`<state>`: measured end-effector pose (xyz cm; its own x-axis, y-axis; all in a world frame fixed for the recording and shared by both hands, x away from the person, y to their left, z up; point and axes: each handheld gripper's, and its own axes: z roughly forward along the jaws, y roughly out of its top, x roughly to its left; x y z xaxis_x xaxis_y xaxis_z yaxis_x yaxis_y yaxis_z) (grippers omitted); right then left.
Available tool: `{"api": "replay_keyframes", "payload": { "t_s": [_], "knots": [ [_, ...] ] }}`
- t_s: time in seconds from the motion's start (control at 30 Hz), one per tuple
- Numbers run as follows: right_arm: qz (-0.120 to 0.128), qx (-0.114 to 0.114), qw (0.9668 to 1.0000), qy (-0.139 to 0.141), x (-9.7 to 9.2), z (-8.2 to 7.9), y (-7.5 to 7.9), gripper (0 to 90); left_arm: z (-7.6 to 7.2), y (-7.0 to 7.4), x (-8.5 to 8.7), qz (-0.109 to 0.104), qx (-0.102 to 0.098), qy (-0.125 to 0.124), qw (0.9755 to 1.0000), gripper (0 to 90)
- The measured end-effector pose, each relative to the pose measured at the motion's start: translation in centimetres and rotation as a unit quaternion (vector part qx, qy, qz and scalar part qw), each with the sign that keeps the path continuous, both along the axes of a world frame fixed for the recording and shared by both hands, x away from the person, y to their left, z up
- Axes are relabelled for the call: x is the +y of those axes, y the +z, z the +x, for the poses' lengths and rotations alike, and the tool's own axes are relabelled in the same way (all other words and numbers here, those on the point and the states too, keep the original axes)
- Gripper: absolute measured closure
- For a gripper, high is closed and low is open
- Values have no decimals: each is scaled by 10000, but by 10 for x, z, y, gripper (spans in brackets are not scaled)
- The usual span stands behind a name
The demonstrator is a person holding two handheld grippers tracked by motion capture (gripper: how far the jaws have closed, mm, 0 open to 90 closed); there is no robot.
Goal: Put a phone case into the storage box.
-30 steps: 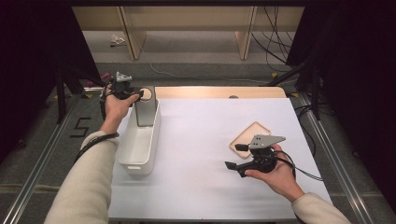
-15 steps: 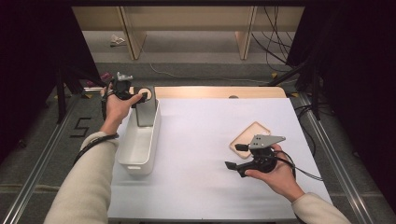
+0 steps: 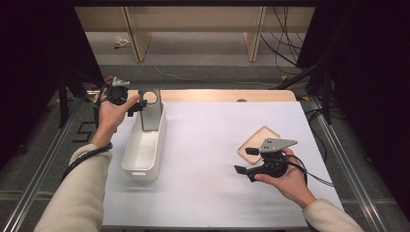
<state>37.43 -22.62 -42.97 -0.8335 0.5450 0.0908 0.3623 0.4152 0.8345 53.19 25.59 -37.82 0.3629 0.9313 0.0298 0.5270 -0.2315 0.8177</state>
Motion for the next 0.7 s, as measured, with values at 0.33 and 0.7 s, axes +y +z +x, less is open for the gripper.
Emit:
{"api": "replay_keyframes", "payload": {
  "t_s": [0.33,0.7],
  "knots": [
    [-7,-2,10000,-58,-2,2,-1,201,-23,10,-2,148,10,-295,9995,63],
    [10,7,9998,-201,-9,7,-1,198,-72,13,-20,-113,-281,-688,9972,0]
  ]
}}
